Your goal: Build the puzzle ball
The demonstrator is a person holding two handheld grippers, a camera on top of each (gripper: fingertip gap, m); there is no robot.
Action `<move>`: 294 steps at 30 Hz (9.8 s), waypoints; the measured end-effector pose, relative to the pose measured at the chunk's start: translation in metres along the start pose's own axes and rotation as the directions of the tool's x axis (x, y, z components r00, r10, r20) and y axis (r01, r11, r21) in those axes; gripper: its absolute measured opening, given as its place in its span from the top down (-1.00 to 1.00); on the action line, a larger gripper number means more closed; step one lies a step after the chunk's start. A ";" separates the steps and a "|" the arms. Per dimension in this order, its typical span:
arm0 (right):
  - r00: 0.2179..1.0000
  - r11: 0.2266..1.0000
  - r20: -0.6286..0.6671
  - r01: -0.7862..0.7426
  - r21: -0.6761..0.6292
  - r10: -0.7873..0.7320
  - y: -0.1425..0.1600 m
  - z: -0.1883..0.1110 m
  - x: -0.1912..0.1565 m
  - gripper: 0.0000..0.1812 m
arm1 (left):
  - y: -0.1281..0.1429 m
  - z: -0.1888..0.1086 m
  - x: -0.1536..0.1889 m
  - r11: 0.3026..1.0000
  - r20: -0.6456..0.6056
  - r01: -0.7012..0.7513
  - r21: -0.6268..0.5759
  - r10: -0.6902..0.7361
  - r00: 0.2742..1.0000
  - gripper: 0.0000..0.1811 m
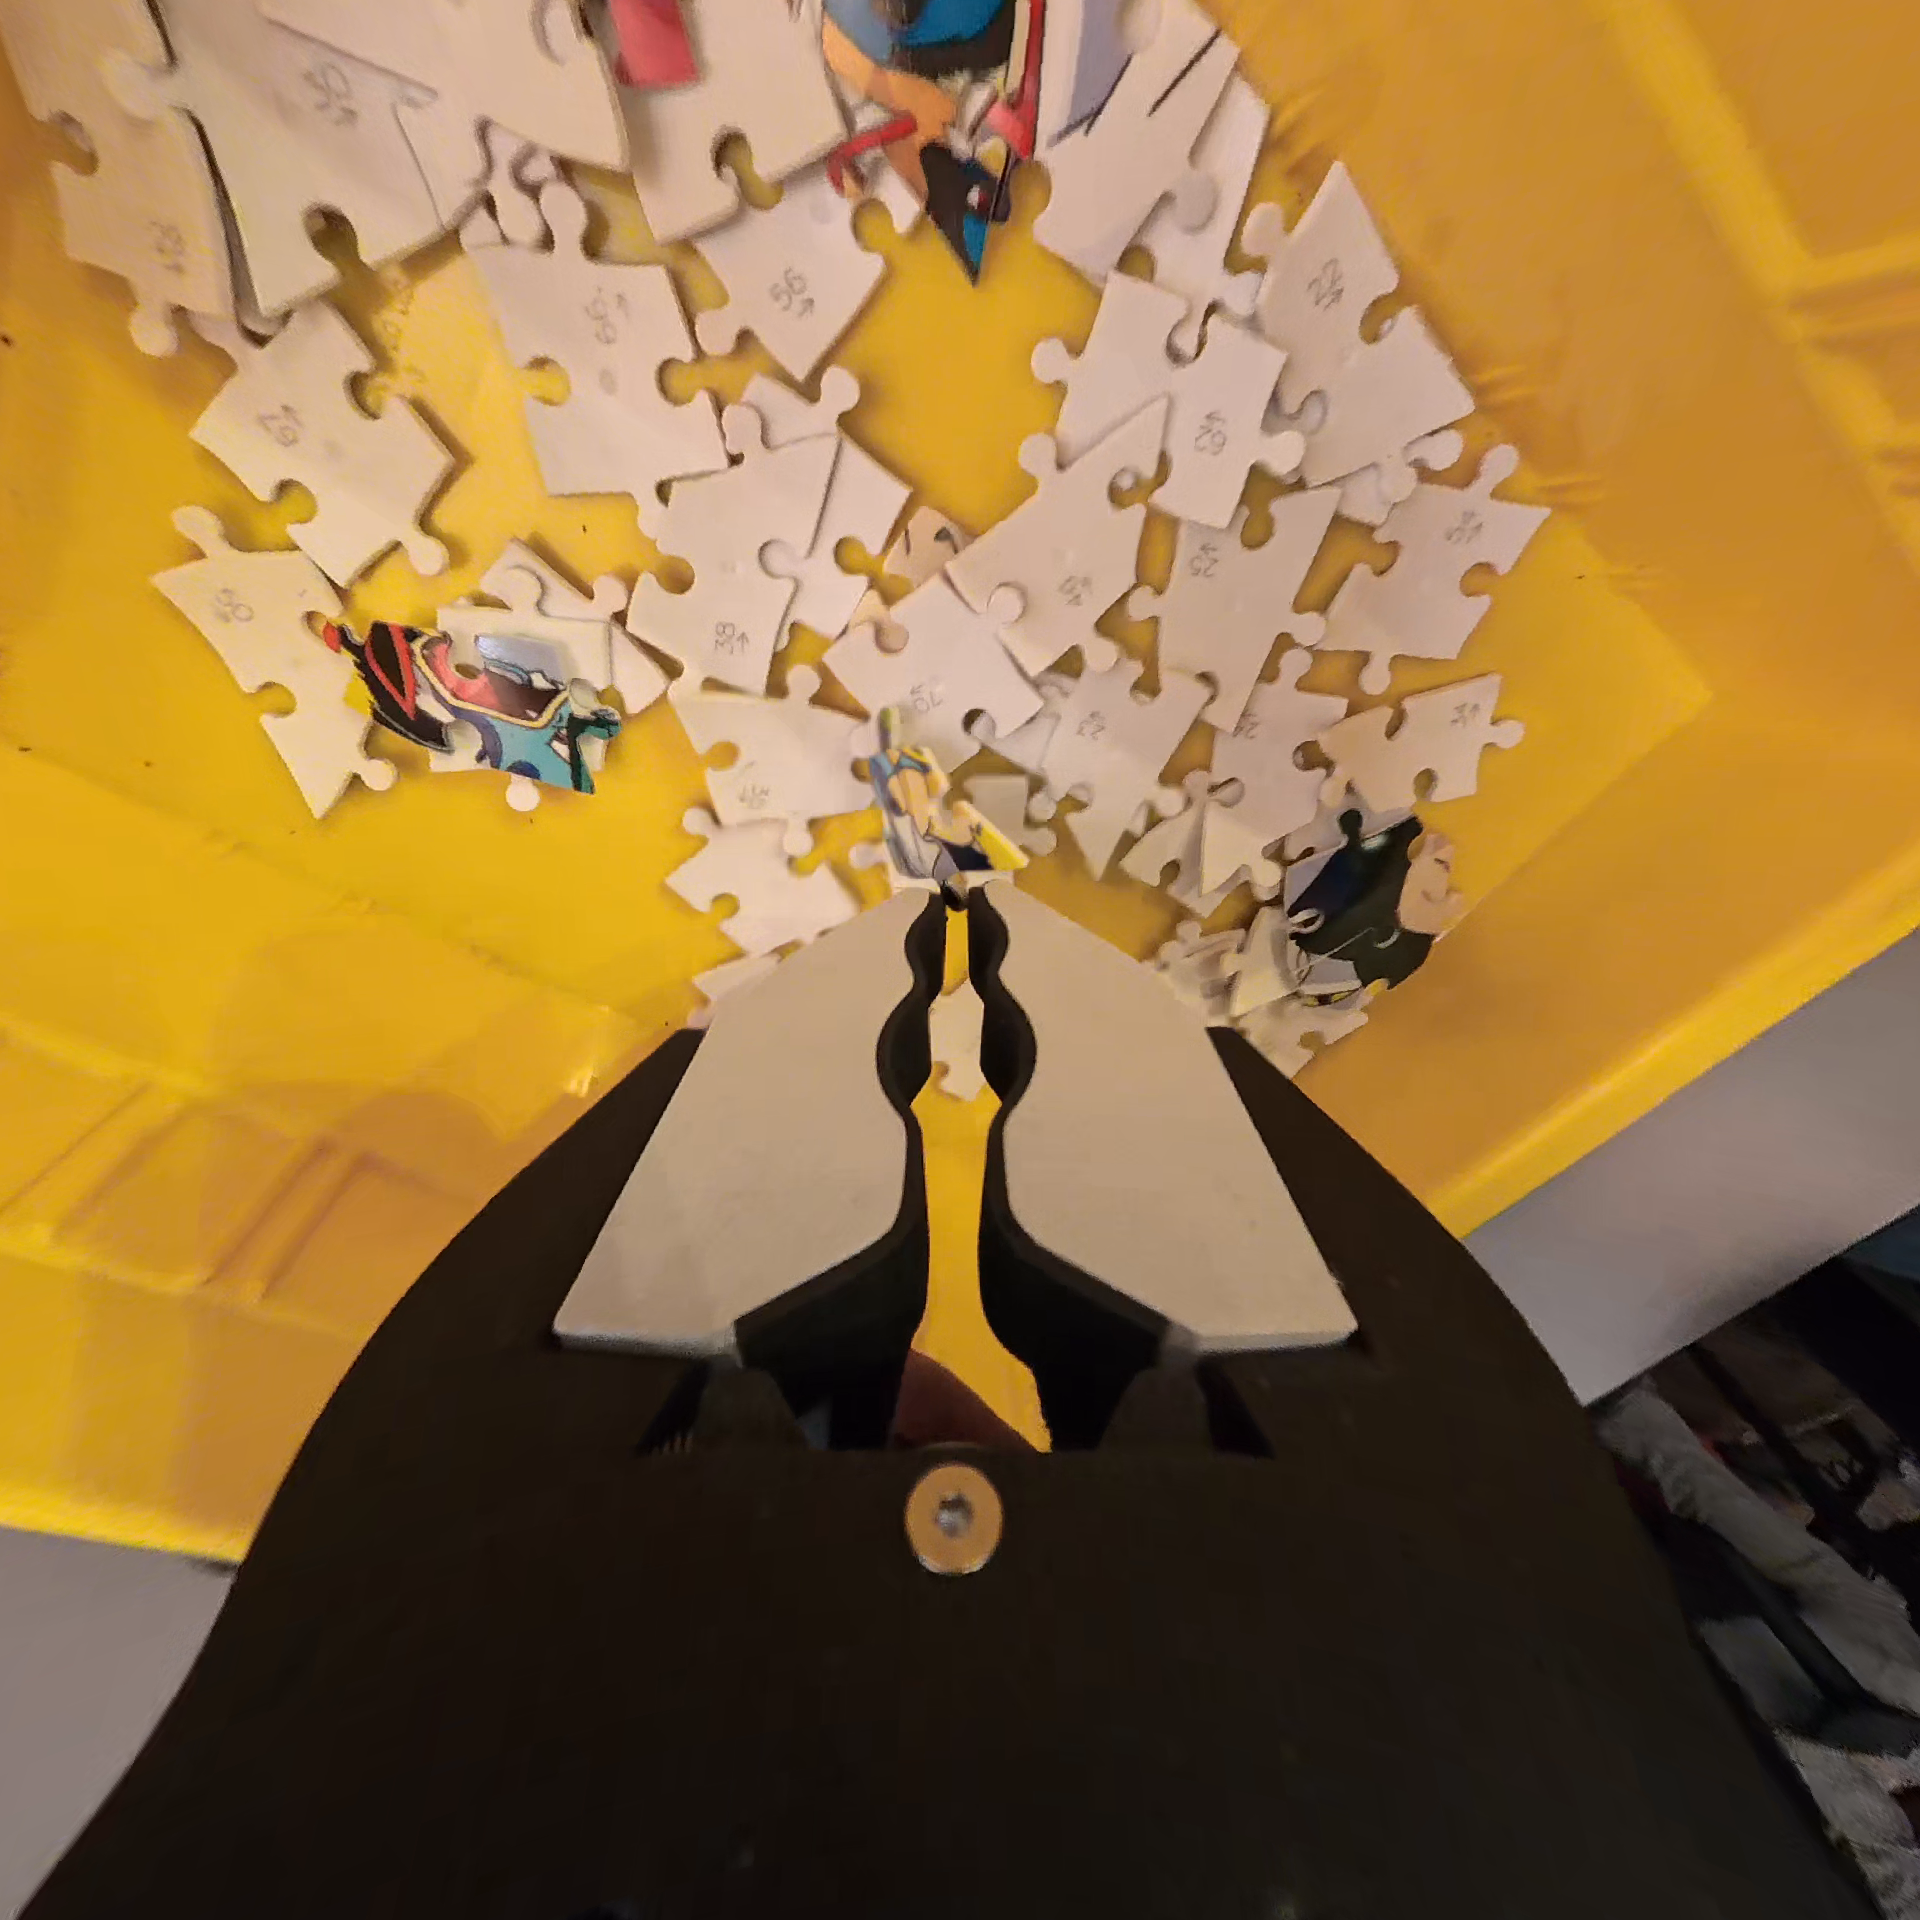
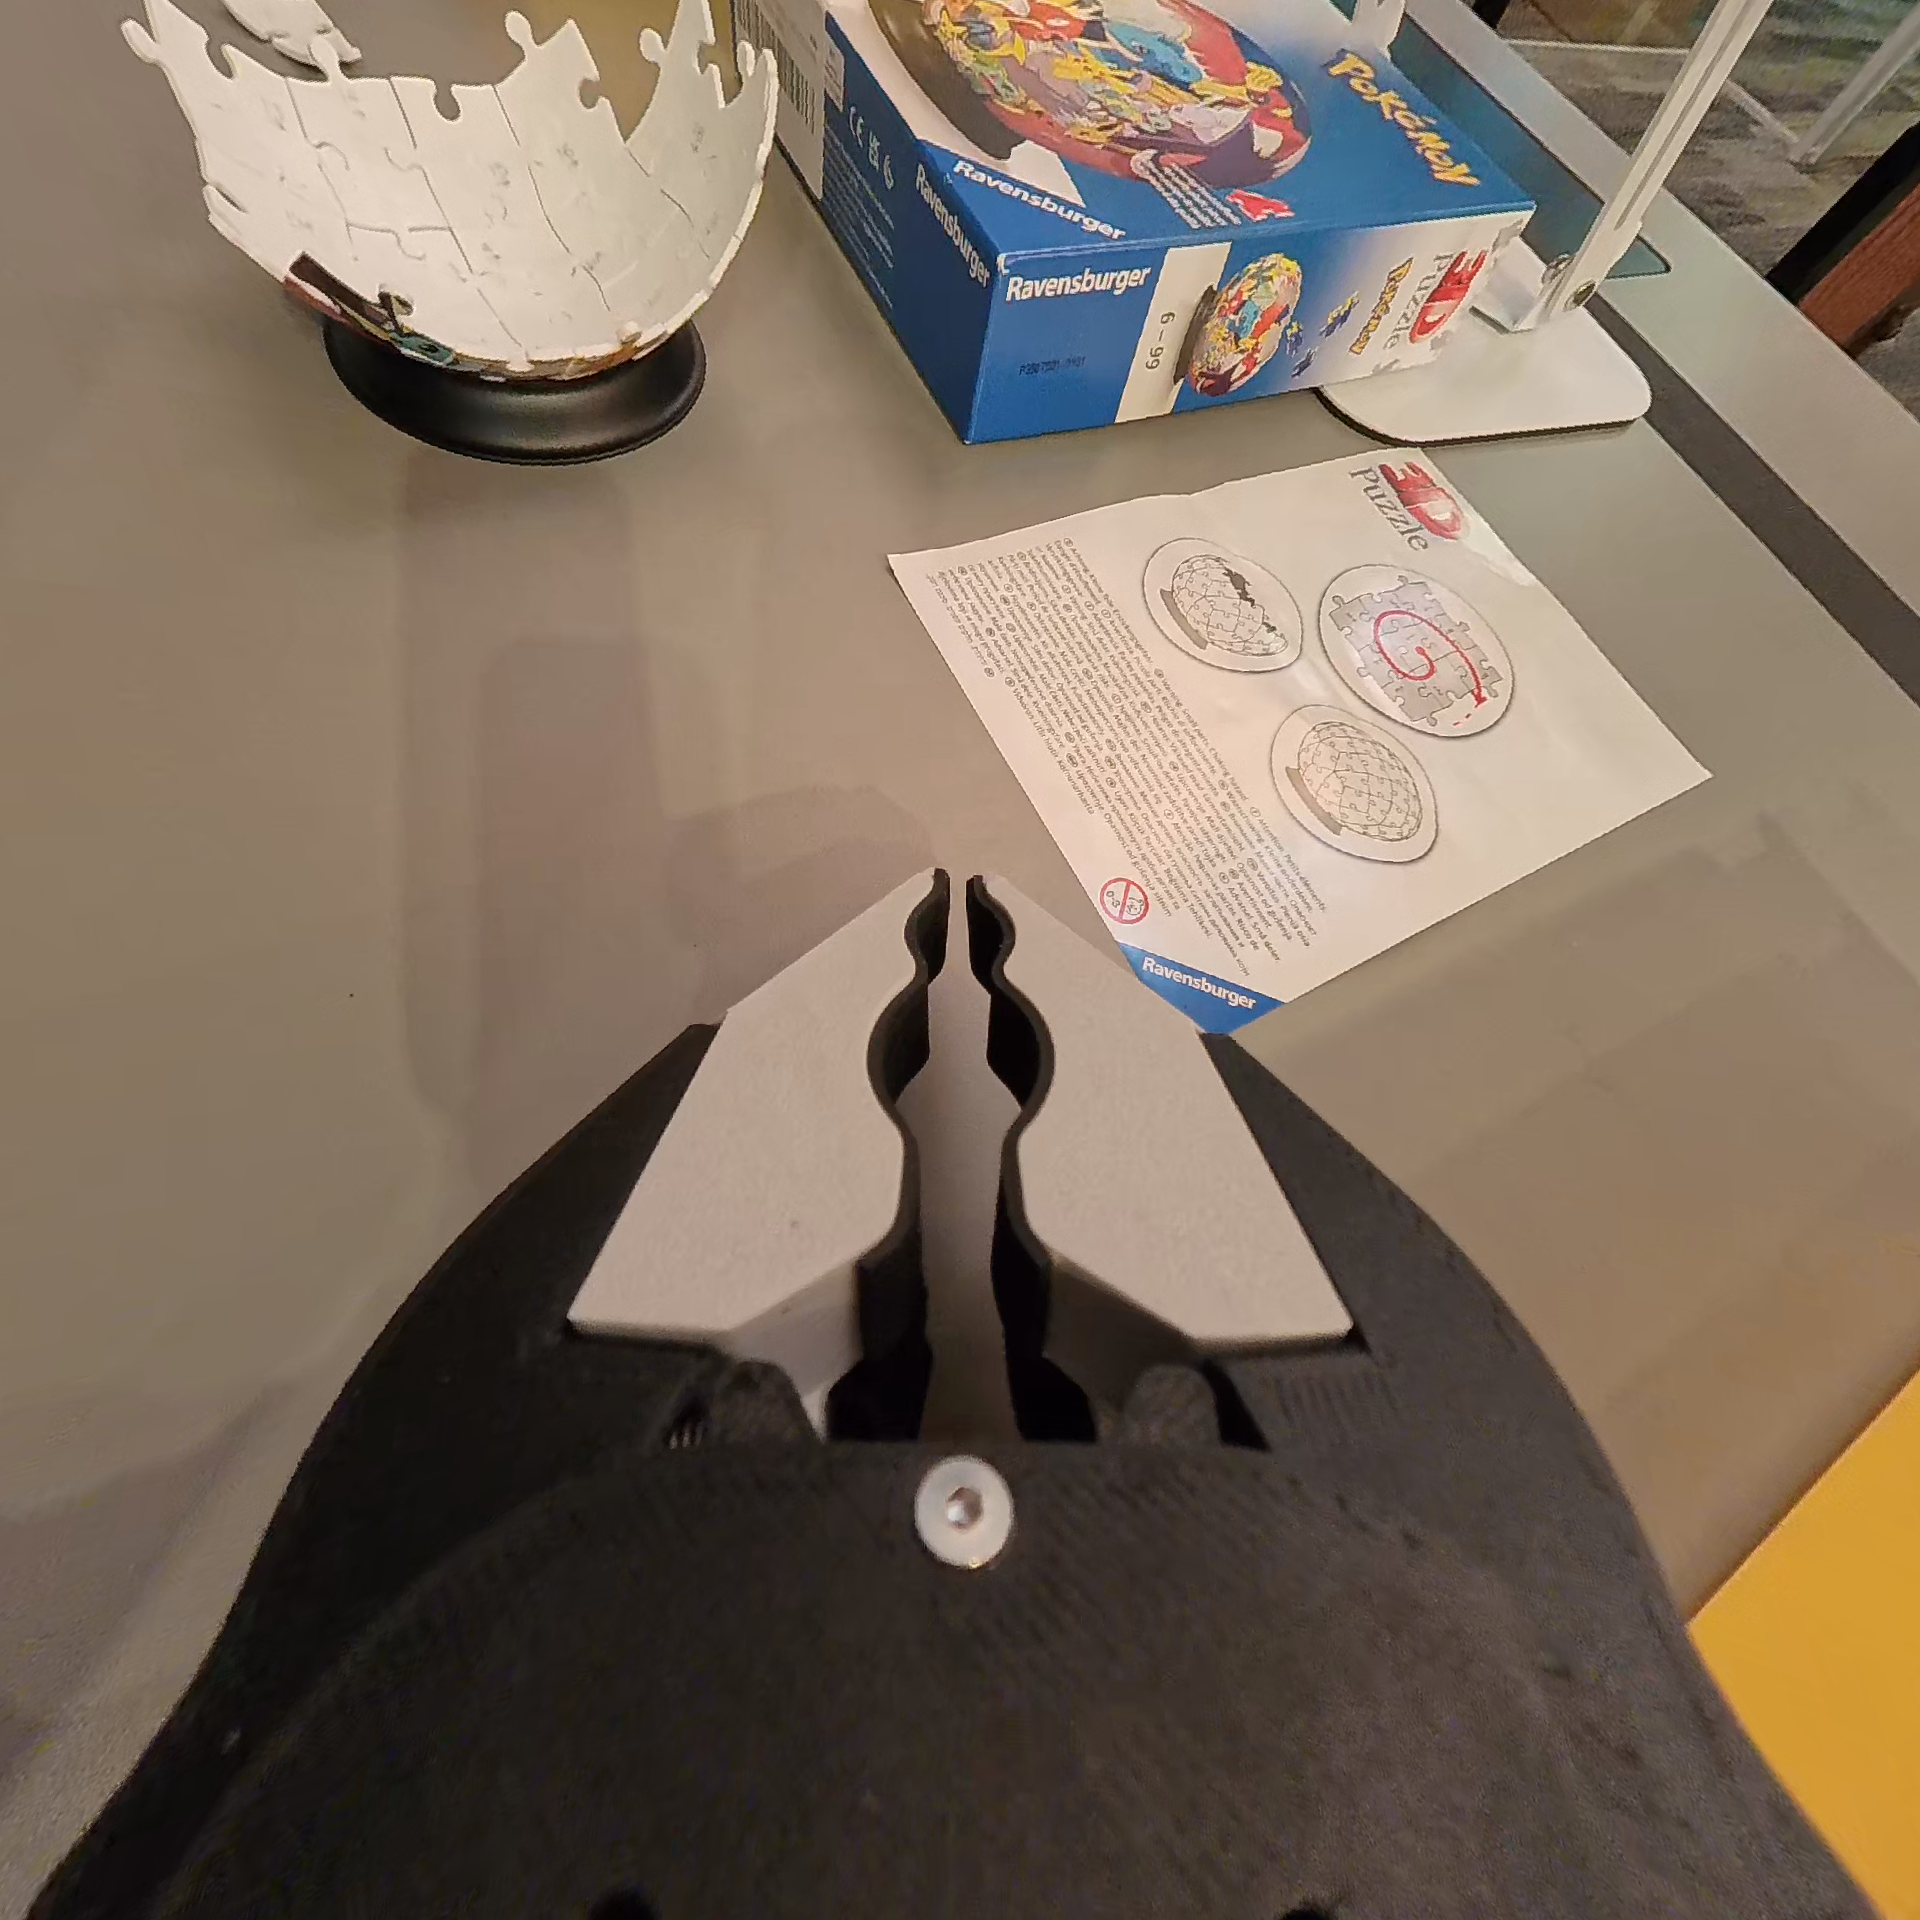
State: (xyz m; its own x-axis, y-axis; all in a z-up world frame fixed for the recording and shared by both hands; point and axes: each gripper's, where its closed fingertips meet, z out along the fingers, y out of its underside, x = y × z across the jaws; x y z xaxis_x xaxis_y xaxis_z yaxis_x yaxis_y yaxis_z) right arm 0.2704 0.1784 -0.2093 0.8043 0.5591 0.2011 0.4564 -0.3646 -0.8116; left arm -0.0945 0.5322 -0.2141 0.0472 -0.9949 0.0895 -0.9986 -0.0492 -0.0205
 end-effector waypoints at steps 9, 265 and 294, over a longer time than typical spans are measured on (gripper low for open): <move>1.000 1.000 0.003 -0.003 -0.003 0.003 0.001 0.000 0.000 0.98 | -0.006 0.003 0.038 0.998 -0.236 0.047 0.049 -0.034 0.971 0.96; 0.998 0.998 0.027 -0.062 -0.007 0.062 0.001 0.000 0.003 0.98 | -0.047 0.006 0.041 0.936 0.281 -0.255 0.244 0.183 0.942 0.98; 0.998 0.998 0.025 -0.056 -0.009 0.056 0.002 0.001 0.003 0.99 | -0.022 -0.013 0.229 0.797 0.338 -0.468 0.382 0.351 0.873 0.98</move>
State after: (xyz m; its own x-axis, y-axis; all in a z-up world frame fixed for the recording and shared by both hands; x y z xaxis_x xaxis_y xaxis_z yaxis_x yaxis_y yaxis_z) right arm 0.2732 0.1800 -0.2106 0.8187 0.5566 0.1415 0.4145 -0.4021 -0.8164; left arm -0.0623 0.3068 -0.1798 -0.3012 -0.9158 -0.2656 -0.8083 0.3930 -0.4384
